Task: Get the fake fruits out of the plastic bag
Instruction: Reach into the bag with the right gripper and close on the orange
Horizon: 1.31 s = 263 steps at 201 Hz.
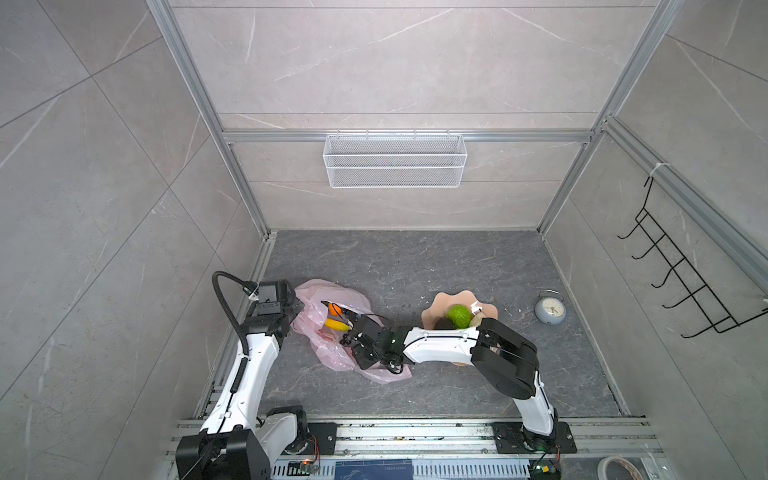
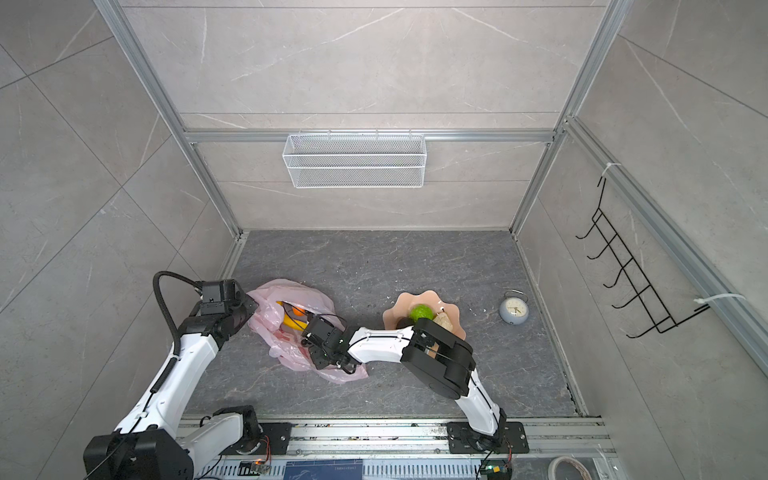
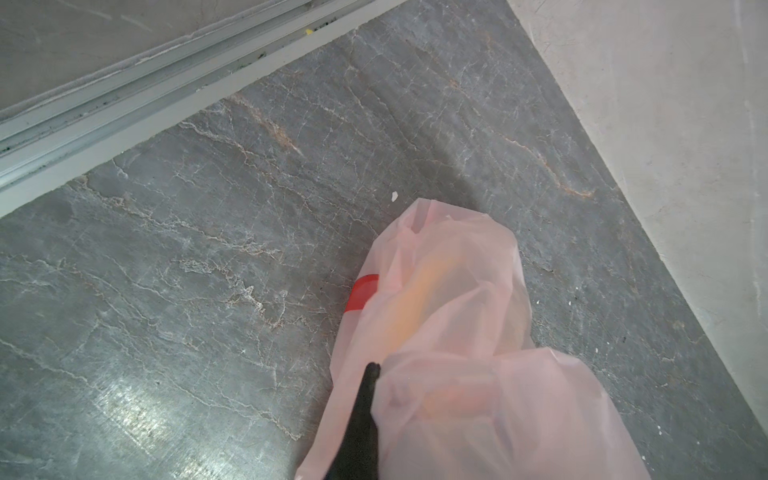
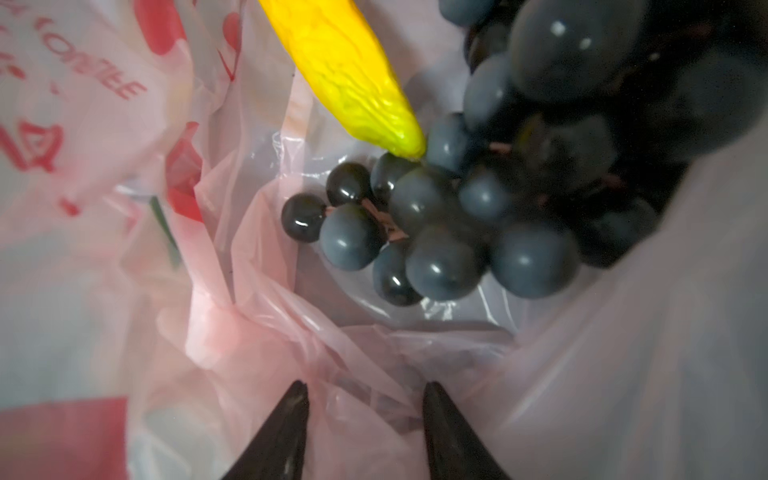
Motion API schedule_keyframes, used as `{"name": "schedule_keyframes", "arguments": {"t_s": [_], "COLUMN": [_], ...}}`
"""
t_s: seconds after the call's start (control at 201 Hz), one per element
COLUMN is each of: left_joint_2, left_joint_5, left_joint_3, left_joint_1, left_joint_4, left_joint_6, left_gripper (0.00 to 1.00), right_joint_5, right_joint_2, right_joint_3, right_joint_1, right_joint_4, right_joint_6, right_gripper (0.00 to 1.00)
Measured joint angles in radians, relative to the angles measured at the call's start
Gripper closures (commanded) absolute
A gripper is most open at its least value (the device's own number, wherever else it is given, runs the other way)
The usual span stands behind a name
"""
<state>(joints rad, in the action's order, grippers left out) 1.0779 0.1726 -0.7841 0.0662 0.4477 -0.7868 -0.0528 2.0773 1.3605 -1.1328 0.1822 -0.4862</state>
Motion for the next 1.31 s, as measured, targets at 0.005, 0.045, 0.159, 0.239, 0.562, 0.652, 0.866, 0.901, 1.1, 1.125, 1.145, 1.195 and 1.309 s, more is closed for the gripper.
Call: {"name": "schedule_keyframes", "arguments": {"t_s": [0.005,0.045,0.159,0.239,0.562,0.652,0.866,0.901,1.1,1.125,1.145,1.195,1.309], "left_joint_2": [0.003,0.021,0.068,0.087,0.135,0.132,0.128,0.128,0.134,0.134,0.134,0.135,0.135], "left_joint_5": [-0.001,-0.014,-0.066,-0.12,-0.282,-0.286,-0.281,-0.28,-0.277,-0.277,-0.277,-0.276,-0.275], "left_joint_3": [0.001,0.003,0.005,0.005,0.003,0.003,-0.003,-0.008,-0.039,-0.039,-0.039,-0.039,-0.039], "left_joint_1": [0.002,0.012,0.044,0.054,0.017,0.014,0.012,0.012,0.012,0.012,0.012,0.012,0.012], "left_joint_4": [0.0,0.0,-0.007,-0.032,-0.113,-0.113,-0.109,-0.108,-0.111,-0.111,-0.11,-0.11,-0.11], "left_joint_6": [0.0,-0.003,-0.01,-0.01,-0.005,-0.002,-0.001,-0.001,0.002,0.002,0.002,0.002,0.002], "left_gripper": [1.0,1.0,1.0,1.0,1.0,1.0,1.0,1.0,1.0,1.0,1.0,1.0,1.0], "right_joint_5": [-0.001,-0.004,-0.013,-0.019,-0.056,-0.059,-0.08,-0.081,-0.083,-0.082,-0.084,-0.086,-0.093], "right_joint_2": [-0.003,-0.019,-0.071,-0.113,-0.107,-0.034,0.143,0.16,0.259,0.271,0.278,0.298,0.354], "right_joint_3": [-0.003,-0.024,-0.065,-0.071,0.188,0.292,0.441,0.454,0.594,0.615,0.632,0.671,0.773], "right_joint_1": [-0.001,-0.004,-0.011,-0.013,-0.007,0.005,0.059,0.068,0.099,0.1,0.1,0.1,0.1], "right_joint_4": [0.0,0.0,0.006,0.015,0.066,0.089,0.169,0.182,0.254,0.261,0.265,0.277,0.304], "right_joint_6": [0.0,0.0,0.0,0.001,0.016,0.016,0.022,0.025,0.054,0.059,0.062,0.068,0.084], "right_gripper": [0.52,0.52,0.5,0.49,0.47,0.47,0.49,0.5,0.51,0.51,0.51,0.5,0.49]}}
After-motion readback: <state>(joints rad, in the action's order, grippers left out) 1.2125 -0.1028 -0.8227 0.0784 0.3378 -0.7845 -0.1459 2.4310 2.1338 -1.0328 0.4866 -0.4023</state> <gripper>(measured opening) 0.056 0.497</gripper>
